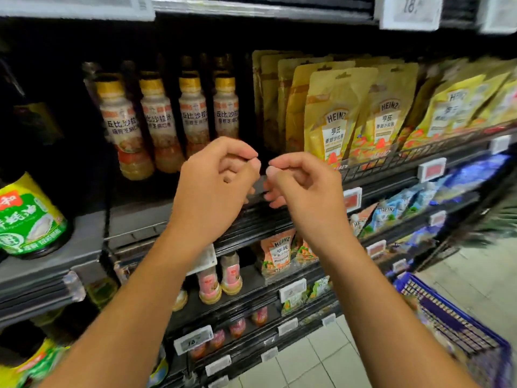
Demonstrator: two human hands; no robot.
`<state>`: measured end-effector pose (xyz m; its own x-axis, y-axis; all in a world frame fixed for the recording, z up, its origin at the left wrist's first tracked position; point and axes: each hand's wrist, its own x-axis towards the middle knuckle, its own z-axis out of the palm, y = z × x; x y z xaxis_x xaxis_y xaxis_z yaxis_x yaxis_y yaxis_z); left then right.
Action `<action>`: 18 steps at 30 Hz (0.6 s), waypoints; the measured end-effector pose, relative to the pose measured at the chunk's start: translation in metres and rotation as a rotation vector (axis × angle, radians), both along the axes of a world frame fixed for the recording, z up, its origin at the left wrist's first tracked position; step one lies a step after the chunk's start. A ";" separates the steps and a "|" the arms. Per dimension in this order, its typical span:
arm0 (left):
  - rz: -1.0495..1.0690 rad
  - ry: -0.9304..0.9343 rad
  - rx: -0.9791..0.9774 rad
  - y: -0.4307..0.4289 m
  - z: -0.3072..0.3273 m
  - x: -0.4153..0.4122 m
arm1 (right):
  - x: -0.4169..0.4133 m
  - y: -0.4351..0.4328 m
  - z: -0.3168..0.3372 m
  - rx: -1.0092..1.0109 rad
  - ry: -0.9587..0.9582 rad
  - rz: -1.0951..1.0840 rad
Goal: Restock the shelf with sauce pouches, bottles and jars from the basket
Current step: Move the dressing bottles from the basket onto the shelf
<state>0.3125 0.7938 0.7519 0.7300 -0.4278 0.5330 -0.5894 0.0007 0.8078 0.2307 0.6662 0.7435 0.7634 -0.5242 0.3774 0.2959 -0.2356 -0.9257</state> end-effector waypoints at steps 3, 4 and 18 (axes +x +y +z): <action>-0.126 0.103 -0.023 -0.008 -0.015 -0.017 | -0.032 0.004 -0.007 0.045 0.034 -0.068; -0.161 0.141 -0.020 -0.012 -0.020 -0.023 | -0.044 0.005 -0.010 0.051 0.045 -0.091; -0.670 0.425 0.181 -0.108 -0.091 -0.122 | -0.195 -0.037 -0.071 0.217 0.128 -0.551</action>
